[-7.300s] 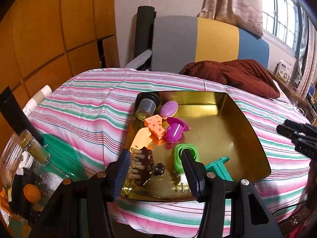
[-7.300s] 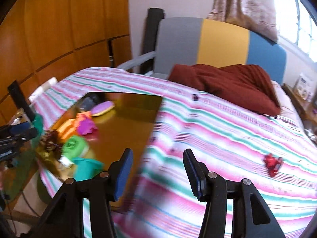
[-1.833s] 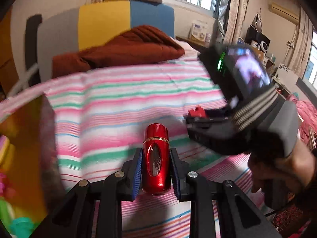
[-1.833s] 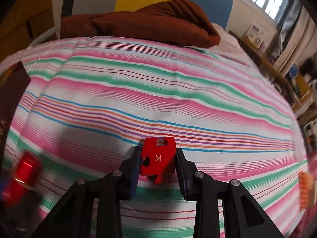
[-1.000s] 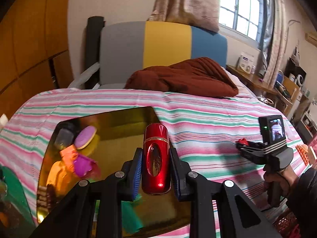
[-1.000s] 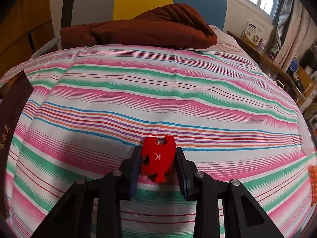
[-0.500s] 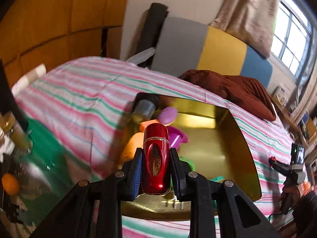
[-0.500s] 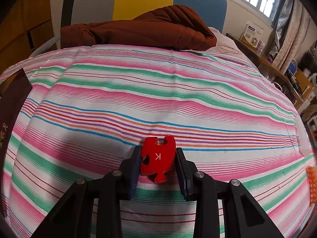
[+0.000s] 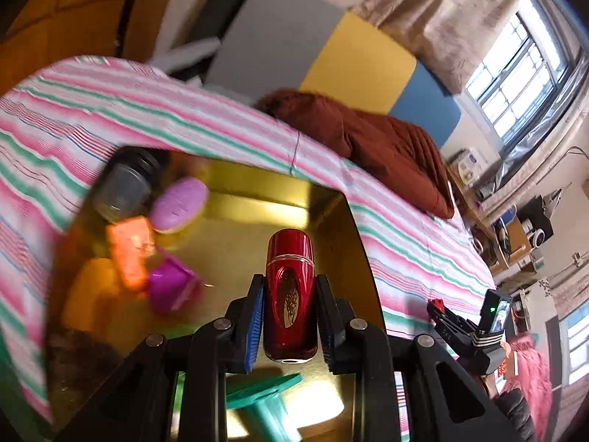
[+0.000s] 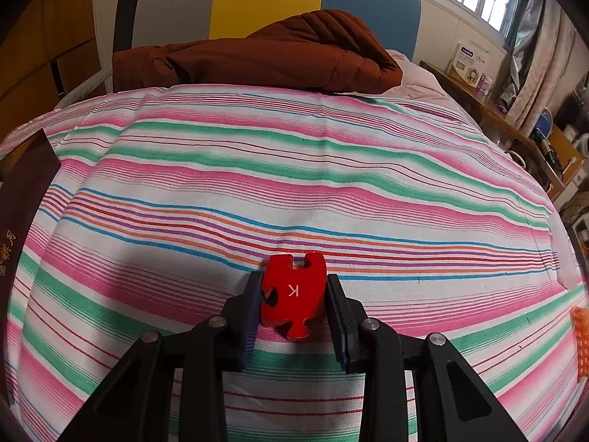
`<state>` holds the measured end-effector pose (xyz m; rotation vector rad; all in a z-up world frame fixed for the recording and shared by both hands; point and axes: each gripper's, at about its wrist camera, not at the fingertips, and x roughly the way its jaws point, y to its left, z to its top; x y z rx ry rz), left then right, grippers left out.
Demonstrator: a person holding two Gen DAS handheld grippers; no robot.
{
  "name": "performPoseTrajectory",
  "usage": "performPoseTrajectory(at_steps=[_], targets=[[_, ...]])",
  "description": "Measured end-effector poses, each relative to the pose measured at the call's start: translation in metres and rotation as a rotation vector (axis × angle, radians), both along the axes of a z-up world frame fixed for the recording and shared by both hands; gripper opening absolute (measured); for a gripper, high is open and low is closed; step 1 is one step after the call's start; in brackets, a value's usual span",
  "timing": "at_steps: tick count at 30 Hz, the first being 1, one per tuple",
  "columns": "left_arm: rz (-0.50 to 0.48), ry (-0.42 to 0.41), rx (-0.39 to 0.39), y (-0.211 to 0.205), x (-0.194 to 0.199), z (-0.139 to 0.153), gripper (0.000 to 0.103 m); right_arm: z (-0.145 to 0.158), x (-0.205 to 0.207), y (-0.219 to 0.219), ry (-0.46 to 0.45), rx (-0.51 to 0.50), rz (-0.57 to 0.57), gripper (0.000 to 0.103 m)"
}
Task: Organize rigid objects
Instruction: 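Carry the red cylinder into the gold tray and open the left tool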
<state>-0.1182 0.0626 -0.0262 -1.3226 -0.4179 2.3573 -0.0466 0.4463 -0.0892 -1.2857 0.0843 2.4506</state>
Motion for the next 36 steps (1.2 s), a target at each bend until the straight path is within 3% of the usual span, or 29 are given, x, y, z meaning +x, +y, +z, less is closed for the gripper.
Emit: performPoseTrajectory(at_steps=[7, 11, 19, 25, 36], targets=[[0.009, -0.131, -0.161, 0.014, -0.019, -0.048, 0.025, 0.000, 0.000, 0.001, 0.000, -0.001, 0.000, 0.034], [0.032, -0.100, -0.242, 0.006, -0.017, -0.053, 0.030, 0.000, 0.000, 0.001, -0.001, 0.000, 0.002, 0.034], [0.061, -0.001, -0.269, -0.014, -0.002, -0.040, 0.035, 0.000, -0.003, -0.002, -0.022, 0.020, -0.016, 0.033], [0.109, 0.090, -0.259, -0.027, 0.022, -0.019, 0.036, 0.006, -0.002, -0.026, -0.056, 0.097, -0.035, 0.033], [0.154, 0.145, -0.254, -0.054, 0.052, 0.004, 0.036, 0.051, 0.001, -0.101, 0.100, 0.109, 0.082, 0.033]])
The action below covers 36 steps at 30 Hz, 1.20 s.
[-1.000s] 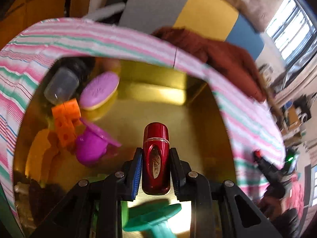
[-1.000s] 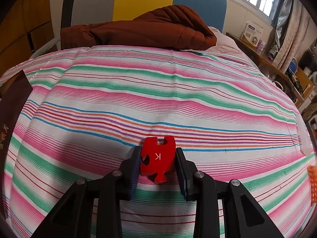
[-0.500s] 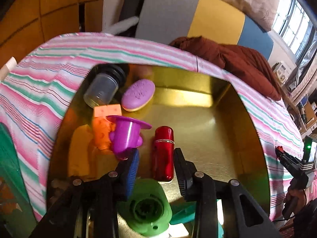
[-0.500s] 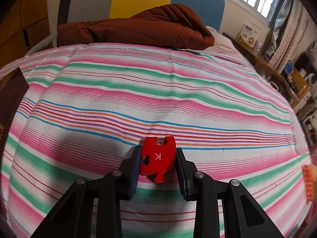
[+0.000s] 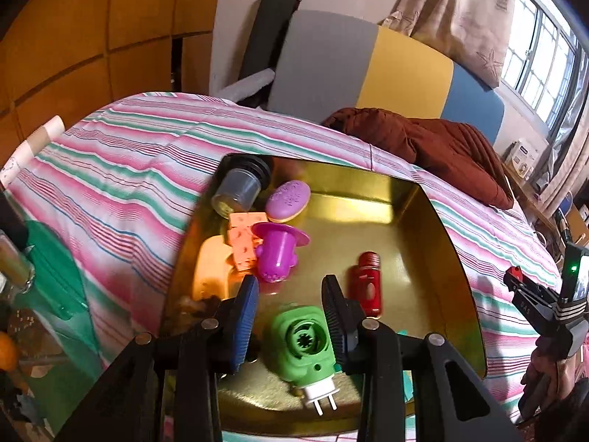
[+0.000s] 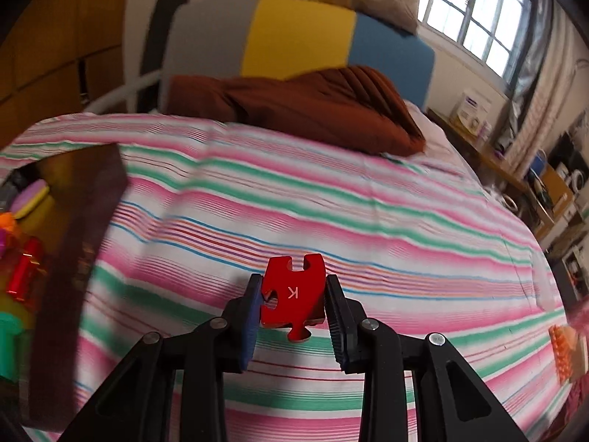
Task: Organize rigid objects
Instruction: 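Carry the red cylinder into the gold tray and open the left tool, then carry the red K block into the tray and open the right tool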
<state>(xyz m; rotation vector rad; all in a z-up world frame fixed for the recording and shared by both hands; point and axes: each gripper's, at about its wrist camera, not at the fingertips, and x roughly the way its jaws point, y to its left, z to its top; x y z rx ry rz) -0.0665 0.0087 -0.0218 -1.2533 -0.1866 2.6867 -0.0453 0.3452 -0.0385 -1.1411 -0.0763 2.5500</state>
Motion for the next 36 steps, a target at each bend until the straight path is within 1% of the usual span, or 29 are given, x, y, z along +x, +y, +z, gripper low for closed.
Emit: performPoseTrajectory(at_steps=[9, 14, 21, 28, 36], targets=[[0.039, 0.028, -0.024, -0.017, 0.014, 0.005, 0.036, 0.025, -0.008, -0.063, 0.035, -0.118, 0.149, 0.033], [0.060, 0.019, -0.026, -0.027, 0.019, 0.001, 0.036, 0.031, -0.007, -0.095, 0.037, -0.134, 0.224, 0.033], [0.092, 0.019, -0.019, -0.040, 0.027, 0.000, 0.036, 0.031, -0.007, -0.134, 0.022, -0.133, 0.315, 0.033], [0.124, 0.019, -0.016, -0.052, 0.033, 0.000, 0.036, 0.026, -0.005, -0.157, -0.007, -0.137, 0.382, 0.033], [0.157, 0.026, -0.041, -0.066, 0.042, 0.000, 0.036, 0.021, -0.002, -0.166, -0.033, -0.153, 0.410, 0.033]])
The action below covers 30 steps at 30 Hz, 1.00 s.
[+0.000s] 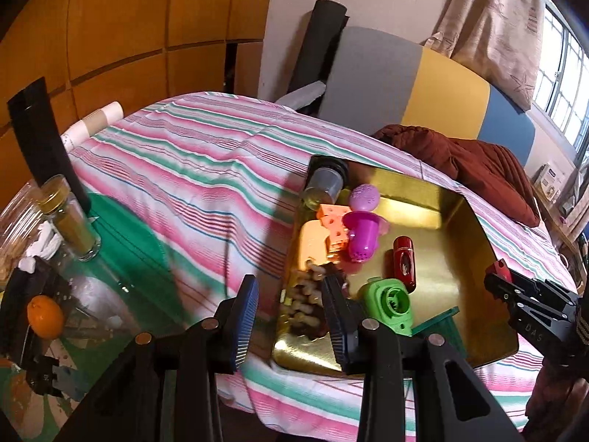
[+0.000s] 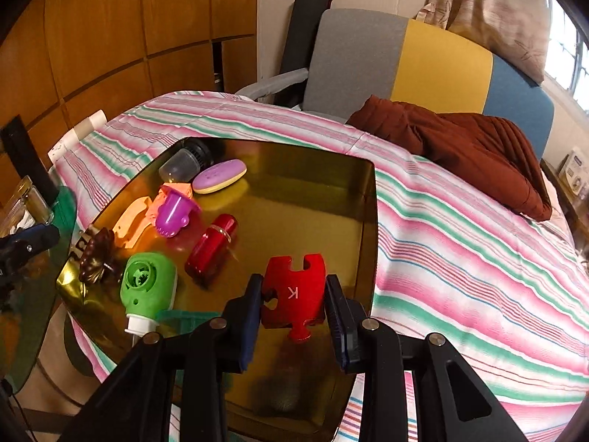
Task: Organize rigid objects
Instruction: 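Carry the red K block into the tray and open the right tool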
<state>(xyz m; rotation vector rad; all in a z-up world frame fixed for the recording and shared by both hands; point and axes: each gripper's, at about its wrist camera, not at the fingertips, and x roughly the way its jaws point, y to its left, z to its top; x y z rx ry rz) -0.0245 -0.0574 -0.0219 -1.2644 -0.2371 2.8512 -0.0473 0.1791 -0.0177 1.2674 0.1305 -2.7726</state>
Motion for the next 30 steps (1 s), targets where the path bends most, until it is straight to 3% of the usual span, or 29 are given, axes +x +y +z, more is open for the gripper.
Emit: performPoseTrajectory(at_steps=[8, 16, 30], targets=[[0.007, 0.008, -0.031, -0.003, 0.010, -0.002, 0.036, -0.006, -0.002, -0.011, -0.021, 0.018, 0.035, 0.033], [-0.058, 0.034, -0.026, 0.005, 0.014, 0.002, 0.036, -0.008, -0.023, -0.026, -0.017, 0.059, 0.004, 0.033], [-0.025, 0.018, -0.010, -0.007, 0.006, -0.004, 0.036, -0.013, -0.033, -0.042, -0.021, 0.092, -0.001, 0.034]])
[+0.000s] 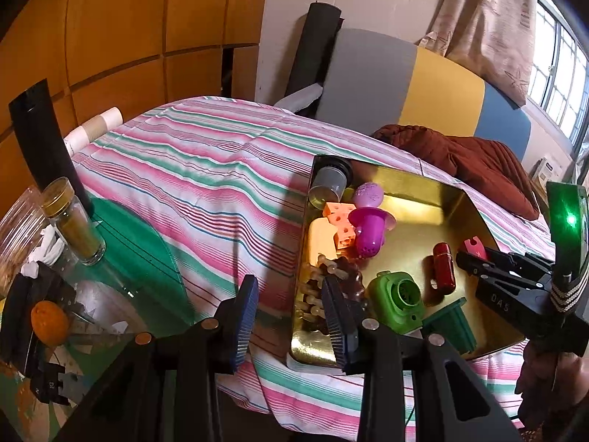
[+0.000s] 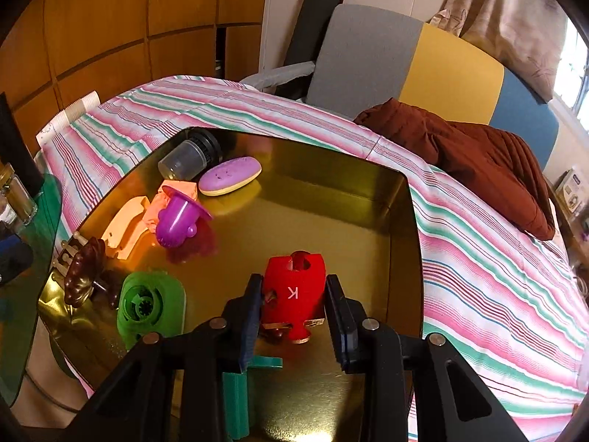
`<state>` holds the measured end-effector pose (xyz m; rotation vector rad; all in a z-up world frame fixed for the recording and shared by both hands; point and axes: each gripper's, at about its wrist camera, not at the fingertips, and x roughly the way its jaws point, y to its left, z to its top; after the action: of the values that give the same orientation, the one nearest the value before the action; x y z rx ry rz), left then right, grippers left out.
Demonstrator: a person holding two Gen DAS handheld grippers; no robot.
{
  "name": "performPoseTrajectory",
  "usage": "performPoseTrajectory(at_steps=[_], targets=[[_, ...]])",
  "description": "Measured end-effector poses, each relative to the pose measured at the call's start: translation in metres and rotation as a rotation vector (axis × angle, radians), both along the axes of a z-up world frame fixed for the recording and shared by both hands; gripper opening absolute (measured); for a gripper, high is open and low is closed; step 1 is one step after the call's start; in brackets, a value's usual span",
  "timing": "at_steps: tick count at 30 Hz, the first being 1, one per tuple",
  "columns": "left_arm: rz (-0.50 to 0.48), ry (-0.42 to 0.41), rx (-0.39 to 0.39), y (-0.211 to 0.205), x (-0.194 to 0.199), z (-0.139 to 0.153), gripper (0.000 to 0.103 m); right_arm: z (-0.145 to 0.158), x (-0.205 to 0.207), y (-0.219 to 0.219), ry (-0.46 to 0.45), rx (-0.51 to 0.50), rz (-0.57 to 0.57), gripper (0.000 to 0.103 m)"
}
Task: Organize rigid objects
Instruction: 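Carry the red K block into the tray and open the right tool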
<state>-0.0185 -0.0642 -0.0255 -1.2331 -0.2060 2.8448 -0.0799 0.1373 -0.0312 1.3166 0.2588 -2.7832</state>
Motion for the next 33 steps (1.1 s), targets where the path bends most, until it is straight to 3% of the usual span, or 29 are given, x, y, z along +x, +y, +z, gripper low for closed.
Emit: performPoseTrajectory(at_steps=[33], targets=[[-0.034, 0.030, -0.028, 0.010, 0.019, 0.004, 0.036, -0.030, 0.012, 0.008, -0.060, -0.012, -0.040, 0.035]])
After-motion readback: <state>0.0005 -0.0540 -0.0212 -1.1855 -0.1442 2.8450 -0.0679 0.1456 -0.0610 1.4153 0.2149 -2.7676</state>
